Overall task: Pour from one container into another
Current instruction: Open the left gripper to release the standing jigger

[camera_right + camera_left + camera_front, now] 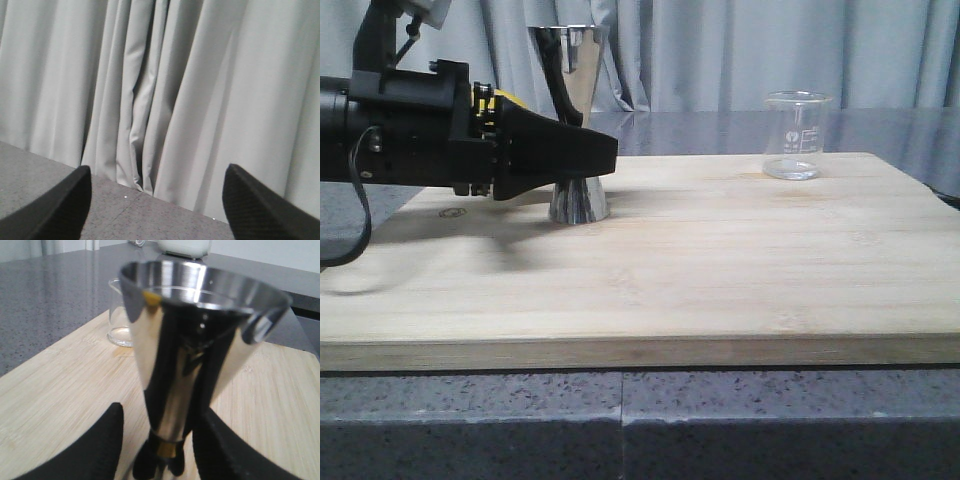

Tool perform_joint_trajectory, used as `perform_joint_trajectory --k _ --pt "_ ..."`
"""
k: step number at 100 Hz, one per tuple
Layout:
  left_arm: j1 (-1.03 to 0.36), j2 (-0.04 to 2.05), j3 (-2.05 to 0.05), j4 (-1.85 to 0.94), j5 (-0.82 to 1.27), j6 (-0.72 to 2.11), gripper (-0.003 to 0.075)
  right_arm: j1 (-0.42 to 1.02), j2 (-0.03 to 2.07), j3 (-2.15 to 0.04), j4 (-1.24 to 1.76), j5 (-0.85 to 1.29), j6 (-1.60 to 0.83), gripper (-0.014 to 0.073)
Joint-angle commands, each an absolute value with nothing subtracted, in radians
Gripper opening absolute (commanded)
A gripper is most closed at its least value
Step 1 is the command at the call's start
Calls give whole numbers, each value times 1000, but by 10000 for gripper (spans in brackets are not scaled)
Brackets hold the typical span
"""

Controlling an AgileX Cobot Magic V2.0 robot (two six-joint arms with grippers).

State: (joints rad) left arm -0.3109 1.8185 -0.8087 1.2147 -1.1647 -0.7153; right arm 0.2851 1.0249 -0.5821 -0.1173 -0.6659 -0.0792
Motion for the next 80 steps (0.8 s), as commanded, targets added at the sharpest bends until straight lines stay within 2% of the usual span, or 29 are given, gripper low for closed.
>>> perform_joint_trajectory --k 1,32,80 --pt "-306 1780 -828 1180 -1307 -718 358 276 1004 -607 -115 -739 -77 469" --pt "-306 1772 -828 1180 -1323 -718 435 276 1004 -607 -115 -739 -77 469" --pt "-306 1673 -828 1216 -1266 -730 444 276 1004 -607 -115 -751 -77 469"
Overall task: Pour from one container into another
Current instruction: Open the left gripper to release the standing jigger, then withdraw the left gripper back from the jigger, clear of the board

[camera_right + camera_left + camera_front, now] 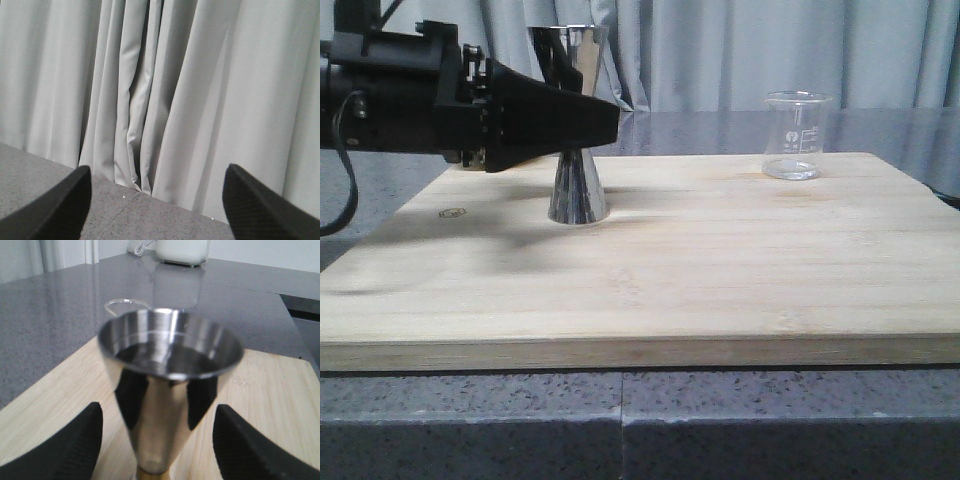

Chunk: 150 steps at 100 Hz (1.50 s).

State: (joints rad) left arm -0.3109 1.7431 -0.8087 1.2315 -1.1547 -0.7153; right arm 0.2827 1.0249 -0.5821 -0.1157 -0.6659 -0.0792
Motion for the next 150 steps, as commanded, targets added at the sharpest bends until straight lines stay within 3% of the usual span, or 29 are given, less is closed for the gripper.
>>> perform_joint_trajectory --k 1,51,74,150 --pt "-306 1668 -828 1216 -1263 -730 444 276 1004 -607 -115 -753 -77 469" --pt "-306 1636 -828 1254 -1185 -777 445 276 1004 -607 -115 -761 -77 469" --pt "-306 1636 -828 1254 -1120 -779 498 276 1004 -607 -115 -761 -77 469" --pt "-246 1636 -828 1243 -1150 -835 498 276 1004 -607 -115 -761 -77 469"
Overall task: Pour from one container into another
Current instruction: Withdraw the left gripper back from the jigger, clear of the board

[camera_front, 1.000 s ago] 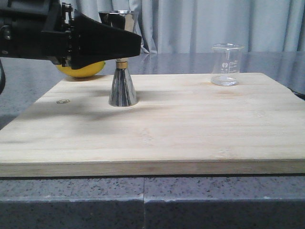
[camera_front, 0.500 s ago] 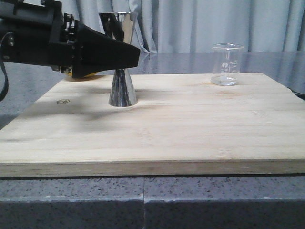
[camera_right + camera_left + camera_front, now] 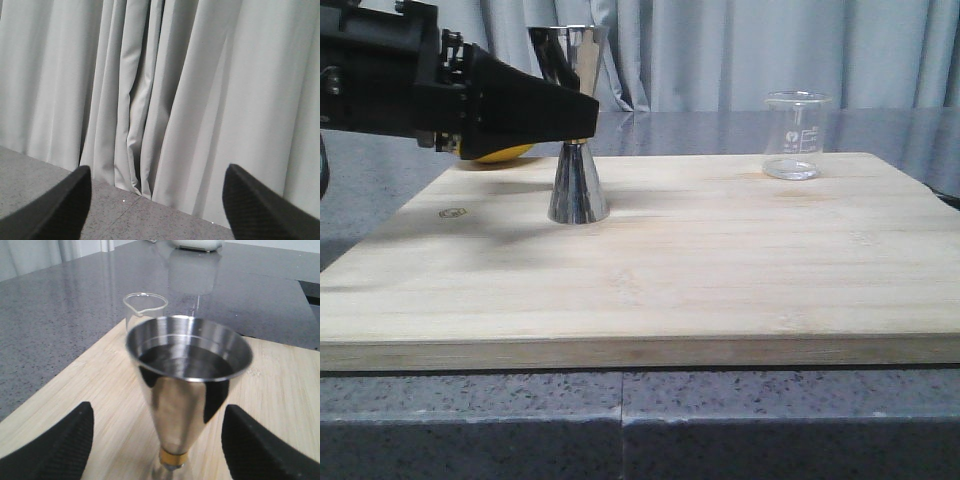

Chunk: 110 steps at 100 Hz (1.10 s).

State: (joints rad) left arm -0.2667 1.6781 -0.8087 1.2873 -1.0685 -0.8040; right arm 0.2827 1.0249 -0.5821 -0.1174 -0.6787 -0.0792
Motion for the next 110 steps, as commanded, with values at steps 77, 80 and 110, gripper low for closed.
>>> perform_joint_trajectory --k 77,80,110 --pt "-216 1636 -828 1343 -1233 -940 498 276 1004 -607 -115 -761 -77 469" --pt "-216 1636 -828 1343 -1235 -940 498 276 1004 -607 -115 -761 -77 469" --pt "-160 1596 -828 1415 -1257 -1021 498 276 1004 -607 -115 -761 -77 469"
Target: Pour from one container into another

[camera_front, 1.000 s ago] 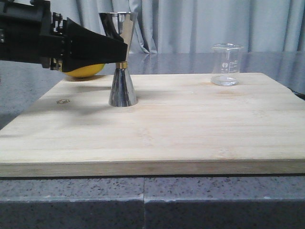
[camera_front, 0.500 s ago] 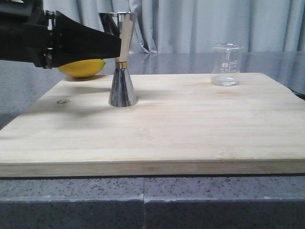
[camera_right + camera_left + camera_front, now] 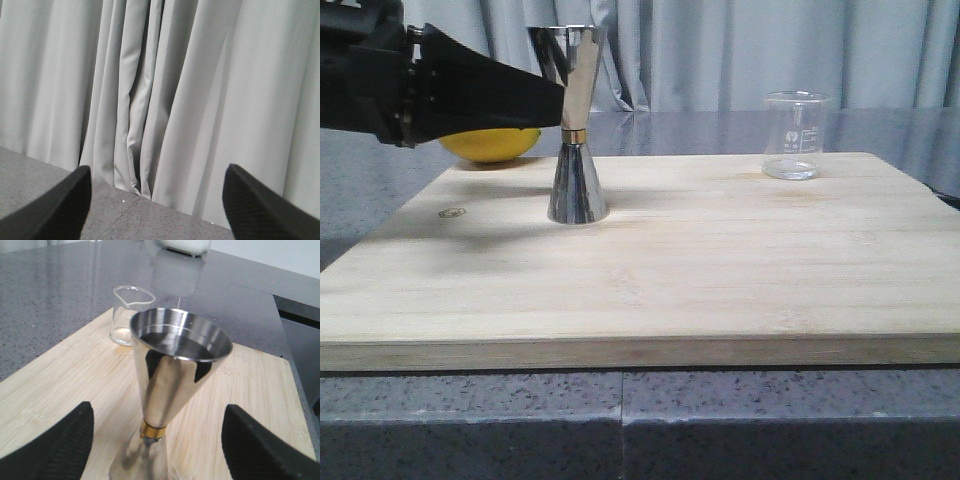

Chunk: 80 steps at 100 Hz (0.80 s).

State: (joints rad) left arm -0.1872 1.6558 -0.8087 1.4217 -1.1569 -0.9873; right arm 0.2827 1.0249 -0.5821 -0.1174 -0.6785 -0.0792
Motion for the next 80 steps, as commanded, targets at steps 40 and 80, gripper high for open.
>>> perform_joint_trajectory --k 40,80 --pt "32 1406 -843 1419 -1323 -1103 494 276 1004 -622 -100 -748 -143 469" --pt "392 1042 -878 1322 -925 -1288 421 248 999 -754 316 -536 -624 469"
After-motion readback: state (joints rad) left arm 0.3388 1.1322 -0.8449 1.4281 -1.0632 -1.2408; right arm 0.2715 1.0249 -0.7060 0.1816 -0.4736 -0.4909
